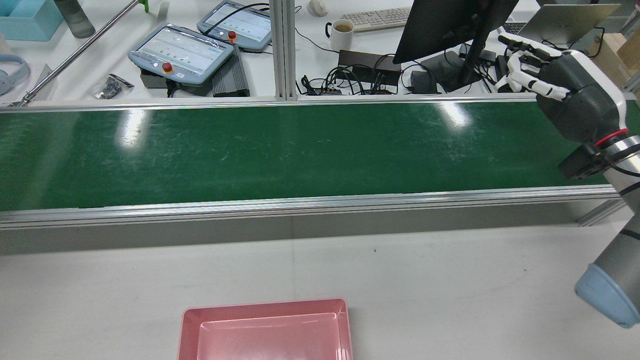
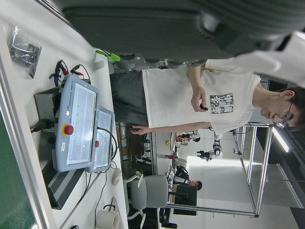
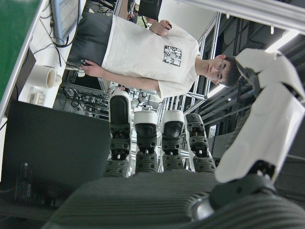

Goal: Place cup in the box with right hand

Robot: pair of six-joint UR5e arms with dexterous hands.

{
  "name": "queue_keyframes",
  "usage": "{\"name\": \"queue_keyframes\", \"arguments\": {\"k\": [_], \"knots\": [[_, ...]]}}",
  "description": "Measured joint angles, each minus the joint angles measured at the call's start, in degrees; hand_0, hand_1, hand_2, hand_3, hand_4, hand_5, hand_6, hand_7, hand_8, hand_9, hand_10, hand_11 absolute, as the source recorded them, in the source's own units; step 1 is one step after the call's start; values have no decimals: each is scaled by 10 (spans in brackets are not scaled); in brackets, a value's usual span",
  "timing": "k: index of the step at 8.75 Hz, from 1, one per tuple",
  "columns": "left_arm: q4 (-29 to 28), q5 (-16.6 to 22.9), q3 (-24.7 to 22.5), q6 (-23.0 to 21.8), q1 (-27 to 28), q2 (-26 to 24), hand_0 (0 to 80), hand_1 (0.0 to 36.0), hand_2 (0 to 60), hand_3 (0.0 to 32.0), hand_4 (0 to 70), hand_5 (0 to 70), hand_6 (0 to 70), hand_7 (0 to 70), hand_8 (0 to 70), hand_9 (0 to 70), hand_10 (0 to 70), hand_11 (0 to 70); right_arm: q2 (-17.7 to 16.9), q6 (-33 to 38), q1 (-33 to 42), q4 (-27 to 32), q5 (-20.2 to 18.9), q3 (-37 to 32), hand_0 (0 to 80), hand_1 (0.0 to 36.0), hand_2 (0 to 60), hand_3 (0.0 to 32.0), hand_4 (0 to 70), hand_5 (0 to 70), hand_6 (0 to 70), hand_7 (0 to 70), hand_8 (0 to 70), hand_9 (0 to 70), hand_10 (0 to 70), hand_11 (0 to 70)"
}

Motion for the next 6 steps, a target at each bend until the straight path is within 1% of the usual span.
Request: {"name": "queue_keyframes", "arguments": {"k": [1, 2, 3, 4, 5, 6], "knots": [[0, 0, 0, 0, 0, 0, 0, 0, 0, 0, 0, 0, 0, 0, 0, 0, 0, 0, -3, 6, 49, 17, -39, -26, 456, 96, 197, 0, 148, 110, 381, 700, 523, 700, 375, 532], [0, 0, 0, 0, 0, 0, 0, 0, 0, 0, 0, 0, 0, 0, 0, 0, 0, 0, -5, 9, 98, 30, -75, -47, 438, 103, 242, 0, 132, 109, 382, 700, 527, 700, 381, 539], [-1, 0, 0, 0, 0, 0, 0, 0, 0, 0, 0, 0, 0, 0, 0, 0, 0, 0, -5, 13, 142, 44, -102, -72, 420, 113, 304, 0, 131, 108, 383, 700, 531, 700, 387, 546], [-1, 0, 1, 0, 0, 0, 0, 0, 0, 0, 0, 0, 0, 0, 0, 0, 0, 0, -6, 17, 176, 69, -120, -104, 403, 117, 337, 0, 113, 109, 384, 700, 536, 700, 395, 557], [-1, 0, 1, 0, 0, 0, 0, 0, 0, 0, 0, 0, 0, 0, 0, 0, 0, 0, -10, 19, 200, 103, -132, -140, 397, 115, 350, 0, 133, 108, 386, 700, 544, 700, 402, 565], [-1, 0, 1, 0, 0, 0, 0, 0, 0, 0, 0, 0, 0, 0, 0, 0, 0, 0, -18, 22, 213, 131, -138, -169, 375, 120, 408, 0, 140, 108, 390, 700, 558, 700, 418, 587]]}}
